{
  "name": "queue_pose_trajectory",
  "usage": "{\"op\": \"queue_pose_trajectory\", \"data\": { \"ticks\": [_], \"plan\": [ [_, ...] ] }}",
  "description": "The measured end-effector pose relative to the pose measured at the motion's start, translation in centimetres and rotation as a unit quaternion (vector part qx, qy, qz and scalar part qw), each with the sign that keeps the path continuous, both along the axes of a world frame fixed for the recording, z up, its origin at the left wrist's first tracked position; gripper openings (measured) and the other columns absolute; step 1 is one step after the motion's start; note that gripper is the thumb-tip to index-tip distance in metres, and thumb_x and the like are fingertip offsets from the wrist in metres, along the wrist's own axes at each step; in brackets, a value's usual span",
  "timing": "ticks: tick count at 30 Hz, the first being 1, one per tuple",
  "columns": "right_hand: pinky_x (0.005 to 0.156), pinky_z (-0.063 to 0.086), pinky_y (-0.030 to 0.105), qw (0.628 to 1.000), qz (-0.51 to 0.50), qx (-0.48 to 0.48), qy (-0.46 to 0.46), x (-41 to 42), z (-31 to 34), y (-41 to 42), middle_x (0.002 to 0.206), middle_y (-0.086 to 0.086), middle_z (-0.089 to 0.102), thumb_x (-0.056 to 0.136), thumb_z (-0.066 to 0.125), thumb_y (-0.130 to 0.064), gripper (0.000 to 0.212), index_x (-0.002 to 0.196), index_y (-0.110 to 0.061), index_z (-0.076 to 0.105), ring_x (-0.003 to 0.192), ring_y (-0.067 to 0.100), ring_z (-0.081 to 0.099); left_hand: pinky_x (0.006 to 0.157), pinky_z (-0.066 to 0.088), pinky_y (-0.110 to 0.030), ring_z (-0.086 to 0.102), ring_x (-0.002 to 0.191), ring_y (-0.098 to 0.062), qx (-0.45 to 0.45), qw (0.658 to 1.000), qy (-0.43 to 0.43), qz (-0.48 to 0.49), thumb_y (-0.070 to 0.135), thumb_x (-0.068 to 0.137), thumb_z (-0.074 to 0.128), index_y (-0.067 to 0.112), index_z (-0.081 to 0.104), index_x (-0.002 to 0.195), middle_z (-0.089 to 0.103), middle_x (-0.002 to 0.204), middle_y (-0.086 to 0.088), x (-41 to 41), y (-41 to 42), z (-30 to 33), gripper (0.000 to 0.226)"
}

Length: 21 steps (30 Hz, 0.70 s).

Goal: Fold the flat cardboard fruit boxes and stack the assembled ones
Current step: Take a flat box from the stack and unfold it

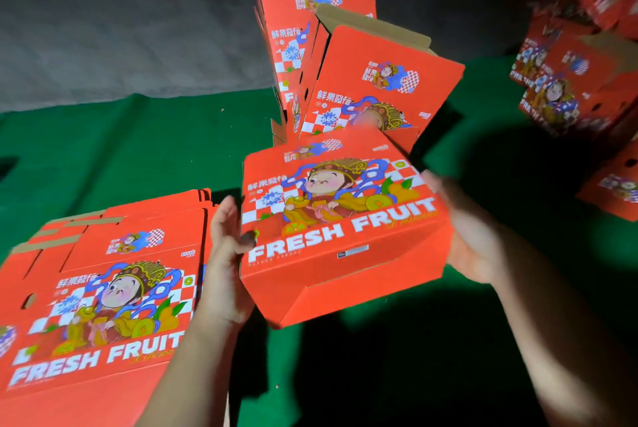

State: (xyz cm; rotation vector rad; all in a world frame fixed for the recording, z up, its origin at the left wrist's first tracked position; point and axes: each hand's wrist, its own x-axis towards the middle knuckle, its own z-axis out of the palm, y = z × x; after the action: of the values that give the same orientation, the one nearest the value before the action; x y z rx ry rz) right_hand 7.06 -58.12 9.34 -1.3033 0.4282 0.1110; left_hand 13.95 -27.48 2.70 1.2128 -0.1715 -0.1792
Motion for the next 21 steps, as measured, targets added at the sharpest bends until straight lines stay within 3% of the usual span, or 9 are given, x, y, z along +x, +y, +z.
{"op": "queue_pose_trajectory", "data": {
  "ticks": [1,2,4,5,8,10,15,17,21],
  "plan": [
    [0.066,0.061,0.035,0.999,0.045,-0.019,0.016,-0.5,-0.8,0.2,0.108,0.01,0.078,0.088,0.067,-0.047,0.044,0.122,-0.02,0.071,0.087,0.023,0.077,0.056,0.056,-0.015,0.073,0.068,0.0,0.058,0.997,0.035,-0.03,-0.005,0.102,0.041,0.011,0.056,0.124,0.067,0.104,-0.01,-0.2,0.7,-0.3,0.031],
    [0.07,0.062,0.036,0.997,0.063,-0.053,0.015,-0.8,-1.8,0.3,0.112,0.009,0.078,0.091,0.069,-0.035,0.04,0.128,-0.02,0.068,0.092,0.023,0.077,0.056,0.057,-0.019,0.075,0.067,-0.007,0.104,0.987,0.096,-0.081,0.006,0.103,0.054,0.01,0.056,0.129,0.07,0.1,-0.016,-0.1,0.9,-0.9,0.026],
    [0.086,0.06,0.038,0.991,0.064,-0.116,-0.033,-1.2,-3.5,0.3,0.12,0.003,0.076,0.097,0.068,-0.021,0.04,0.136,-0.027,0.062,0.105,0.022,0.074,0.072,0.062,-0.035,0.078,0.093,-0.027,0.138,0.954,0.216,-0.153,0.031,0.086,0.083,0.018,0.054,0.139,0.074,0.116,-0.02,0.2,1.5,-2.0,0.062],
    [0.092,0.058,0.037,0.987,0.074,-0.133,-0.059,-1.5,-4.2,0.1,0.124,0.0,0.074,0.098,0.067,-0.018,0.043,0.138,-0.031,0.059,0.111,0.02,0.073,0.079,0.062,-0.041,0.075,0.105,-0.033,0.135,0.953,0.217,-0.161,0.038,0.078,0.089,0.022,0.053,0.141,0.072,0.124,-0.018,0.0,1.9,-3.0,0.075],
    [0.089,0.055,0.02,0.974,0.106,-0.175,-0.099,-2.5,-6.6,-0.1,0.128,-0.007,0.072,0.095,0.068,-0.001,0.06,0.144,-0.031,0.052,0.114,0.01,0.069,0.09,0.06,-0.04,0.069,0.119,-0.031,0.123,0.983,0.084,-0.102,0.023,0.089,0.082,0.029,0.046,0.148,0.067,0.136,-0.009,-1.1,1.6,-5.2,0.069],
    [0.083,0.054,0.016,0.976,0.059,-0.19,-0.092,-3.1,-8.9,0.4,0.125,-0.005,0.073,0.091,0.064,0.013,0.062,0.138,-0.025,0.054,0.109,0.006,0.07,0.091,0.059,-0.035,0.067,0.122,-0.025,0.138,0.987,0.012,-0.085,0.006,0.094,0.072,0.031,0.042,0.15,0.066,0.137,-0.006,-1.5,0.6,-5.9,0.069],
    [0.079,0.053,0.016,0.969,-0.086,-0.228,-0.047,-3.5,-13.6,1.8,0.113,0.008,0.069,0.089,0.067,0.012,0.039,0.11,-0.017,0.054,0.101,0.012,0.07,0.082,0.057,-0.02,0.069,0.103,-0.002,0.239,0.971,0.012,-0.007,-0.015,0.09,0.065,0.026,0.037,0.135,0.064,0.125,-0.012,-2.4,0.1,-8.3,0.067],
    [0.077,0.05,0.01,0.963,-0.083,-0.25,-0.051,-3.3,-14.5,2.7,0.109,0.003,0.068,0.084,0.071,0.016,0.045,0.109,-0.016,0.053,0.098,0.014,0.068,0.084,0.053,-0.013,0.066,0.1,0.004,0.255,0.966,0.009,0.036,-0.023,0.087,0.058,0.022,0.035,0.131,0.061,0.123,-0.009,-2.2,0.5,-8.7,0.067],
    [0.082,0.056,0.016,0.973,-0.014,-0.223,-0.053,-1.8,-14.1,5.2,0.113,-0.01,0.071,0.075,0.083,0.011,0.075,0.13,-0.02,0.044,0.1,-0.003,0.069,0.092,0.048,-0.013,0.06,0.11,-0.012,0.241,0.965,-0.012,0.104,-0.016,0.085,0.049,0.012,0.033,0.132,0.059,0.121,-0.006,2.1,1.3,-7.4,0.057]
  ]
}}
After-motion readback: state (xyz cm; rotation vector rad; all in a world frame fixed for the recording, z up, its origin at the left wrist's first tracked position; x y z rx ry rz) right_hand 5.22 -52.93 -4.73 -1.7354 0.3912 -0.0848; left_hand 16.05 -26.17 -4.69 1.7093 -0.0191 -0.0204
